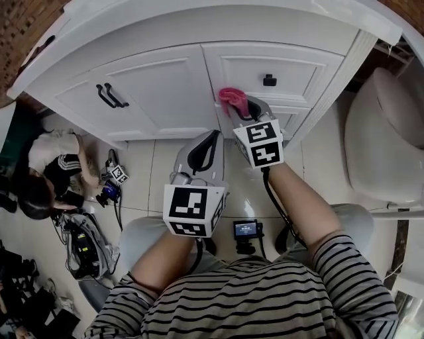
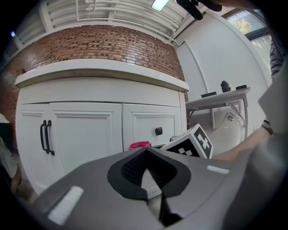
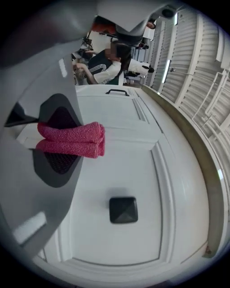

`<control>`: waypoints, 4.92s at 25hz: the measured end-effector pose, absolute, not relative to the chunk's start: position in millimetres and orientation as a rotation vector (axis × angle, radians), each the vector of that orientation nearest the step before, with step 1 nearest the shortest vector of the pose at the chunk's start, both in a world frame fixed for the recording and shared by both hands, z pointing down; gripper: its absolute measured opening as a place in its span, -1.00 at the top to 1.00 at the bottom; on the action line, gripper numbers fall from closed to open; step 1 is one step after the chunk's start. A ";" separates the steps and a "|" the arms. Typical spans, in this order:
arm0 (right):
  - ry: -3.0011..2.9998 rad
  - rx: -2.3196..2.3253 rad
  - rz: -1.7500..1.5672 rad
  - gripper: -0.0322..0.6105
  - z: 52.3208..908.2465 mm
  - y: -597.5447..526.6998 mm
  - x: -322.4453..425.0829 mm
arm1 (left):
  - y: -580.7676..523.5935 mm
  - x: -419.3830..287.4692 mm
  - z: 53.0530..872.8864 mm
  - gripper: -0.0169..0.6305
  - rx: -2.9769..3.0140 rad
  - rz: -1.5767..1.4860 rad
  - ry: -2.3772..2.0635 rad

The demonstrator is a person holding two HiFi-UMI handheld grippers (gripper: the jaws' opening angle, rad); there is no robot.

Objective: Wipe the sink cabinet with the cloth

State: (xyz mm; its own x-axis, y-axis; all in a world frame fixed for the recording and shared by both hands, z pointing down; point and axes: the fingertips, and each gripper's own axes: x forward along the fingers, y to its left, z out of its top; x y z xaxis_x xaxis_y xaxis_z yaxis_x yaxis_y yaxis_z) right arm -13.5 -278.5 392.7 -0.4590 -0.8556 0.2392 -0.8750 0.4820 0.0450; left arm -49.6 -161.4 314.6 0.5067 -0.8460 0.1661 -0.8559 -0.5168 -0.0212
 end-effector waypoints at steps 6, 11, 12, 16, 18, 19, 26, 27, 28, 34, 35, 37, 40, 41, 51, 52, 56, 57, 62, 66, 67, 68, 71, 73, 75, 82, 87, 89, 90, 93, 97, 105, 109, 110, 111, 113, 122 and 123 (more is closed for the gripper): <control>-2.357 1.708 0.144 0.59 398.0 -268.8 89.1 | -159.3 -45.4 310.8 0.97 2.681 0.216 -1.488; -2.137 2.006 0.252 0.60 406.0 -252.4 197.0 | -154.6 -38.3 311.7 0.97 2.698 0.228 -1.466; -2.080 2.059 0.284 0.60 410.6 -248.8 216.2 | -153.7 -38.1 311.9 0.97 2.700 0.229 -1.464; -2.006 2.171 0.413 0.60 421.3 -235.1 235.3 | -152.0 -42.0 309.7 0.97 2.697 0.219 -1.467; -2.140 2.091 0.408 0.60 420.6 -233.7 192.2 | -152.7 -44.6 305.1 0.97 2.695 0.197 -1.471; -2.231 2.011 0.386 0.60 420.6 -234.7 160.6 | -153.0 -45.3 302.7 0.97 2.695 0.187 -1.473; -2.561 1.374 0.065 0.60 447.9 -252.6 -37.4 | -157.1 -53.5 301.7 0.97 2.677 0.161 -1.487; -2.548 1.358 0.054 0.60 455.6 -257.2 -45.1 | -158.4 -54.8 302.1 0.97 2.674 0.162 -1.491; -2.527 1.361 0.048 0.60 462.8 -262.0 -47.3 | -159.6 -55.6 302.7 0.97 2.673 0.165 -1.495; -2.378 1.519 0.041 0.60 479.2 -277.3 7.2 | -168.0 -56.4 311.3 0.97 2.673 0.200 -1.502; -2.355 1.544 0.042 0.60 479.4 -275.7 20.8 | -168.9 -55.8 312.1 0.97 2.669 0.199 -1.497; -2.315 1.607 0.069 0.60 481.2 -271.6 50.9 | -169.4 -52.2 311.6 0.97 2.665 0.192 -1.479; -2.276 1.707 0.140 0.59 481.6 -268.7 94.3 | -168.5 -42.3 313.0 0.97 2.686 0.209 -1.458; -2.257 1.737 0.157 0.59 481.5 -267.3 107.5 | -167.9 -39.5 315.9 0.97 2.690 0.224 -1.454; -1.974 1.978 0.316 0.60 498.0 -246.3 199.5 | -162.1 -35.8 317.9 0.97 2.682 0.240 -1.457; -1.988 1.971 0.315 0.60 495.3 -243.1 193.5 | -161.0 -35.3 315.3 0.97 2.686 0.231 -1.453; -2.244 1.777 0.235 0.60 482.4 -243.0 103.4 | -156.0 -35.9 304.3 0.97 2.707 0.191 -1.446; -2.310 1.711 0.219 0.60 482.9 -245.1 74.1 | -155.1 -37.5 303.3 0.97 2.708 0.189 -1.451; -2.433 1.435 0.153 0.60 511.0 -259.8 -42.4 | -155.6 -55.6 307.5 0.97 2.663 0.177 -1.478; -2.376 1.447 0.209 0.60 538.3 -280.1 -52.2 | -158.9 -67.8 309.4 0.97 2.634 0.174 -1.493; -2.374 1.450 0.226 0.59 541.2 -282.8 -47.8 | -160.4 -69.7 309.2 0.97 2.632 0.174 -1.498; -2.371 1.451 0.231 0.59 542.9 -283.8 -42.9 | -162.1 -71.5 309.8 0.97 2.632 0.174 -1.502; -2.331 1.488 0.255 0.59 550.3 -283.7 -21.4 | -167.1 -73.8 313.8 0.97 2.624 0.174 -1.499; -2.287 1.536 0.282 0.60 555.3 -284.1 -1.2 | -168.8 -71.3 315.5 0.97 2.624 0.179 -1.493; -2.261 1.555 0.276 0.62 555.3 -282.0 10.7 | -169.1 -68.7 316.3 0.97 2.628 0.187 -1.490; -2.239 1.629 0.303 0.62 544.2 -267.2 36.4 | -168.2 -65.8 315.9 0.97 2.632 0.198 -1.495; -2.231 1.621 0.273 0.61 540.3 -261.2 56.2 | -164.3 -58.6 315.6 0.97 2.645 0.204 -1.487; -2.230 1.636 0.264 0.61 538.0 -258.5 63.3 | -162.5 -55.0 316.8 0.97 2.654 0.218 -1.487; -2.225 1.654 0.266 0.61 537.5 -256.9 69.0 | -161.6 -54.3 317.5 0.97 2.656 0.225 -1.487; -2.201 1.720 0.289 0.61 540.5 -255.5 90.7 | -159.0 -54.5 318.0 0.97 2.652 0.225 -1.484; -2.209 1.750 0.283 0.62 543.3 -262.5 98.3 | -157.4 -51.5 319.7 0.97 2.658 0.234 -1.479; -2.163 1.800 0.338 0.61 557.1 -273.7 131.7 | -160.8 -50.6 326.8 0.97 2.646 0.261 -1.481; -2.078 1.911 0.405 0.61 562.4 -265.5 167.9 | -161.5 -50.1 324.8 0.97 2.648 0.246 -1.478; -2.048 1.933 0.411 0.59 563.6 -262.0 178.6 | -161.0 -50.0 323.6 0.97 2.651 0.241 -1.477; -2.009 1.958 0.410 0.59 564.5 -258.2 188.9 | -160.7 -50.1 322.5 0.97 2.654 0.238 -1.477; -1.901 2.049 0.431 0.61 567.8 -248.6 211.8 | -160.3 -51.8 321.1 0.97 2.657 0.232 -1.480; -2.315 1.478 0.189 0.61 591.0 -241.9 22.9 | -158.6 -61.3 314.5 0.97 2.636 0.206 -1.492; -2.366 1.396 0.157 0.61 592.9 -244.1 -4.8 | -158.7 -62.0 315.2 0.97 2.632 0.216 -1.493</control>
State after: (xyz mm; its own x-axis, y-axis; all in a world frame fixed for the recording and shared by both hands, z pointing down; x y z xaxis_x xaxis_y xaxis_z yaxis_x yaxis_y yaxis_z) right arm -4.8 -244.1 592.9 -0.4297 -0.8180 0.3824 -0.8613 0.4984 0.0983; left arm -62.0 -158.7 315.2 0.5067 -0.8440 0.1760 -0.8593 -0.5110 0.0237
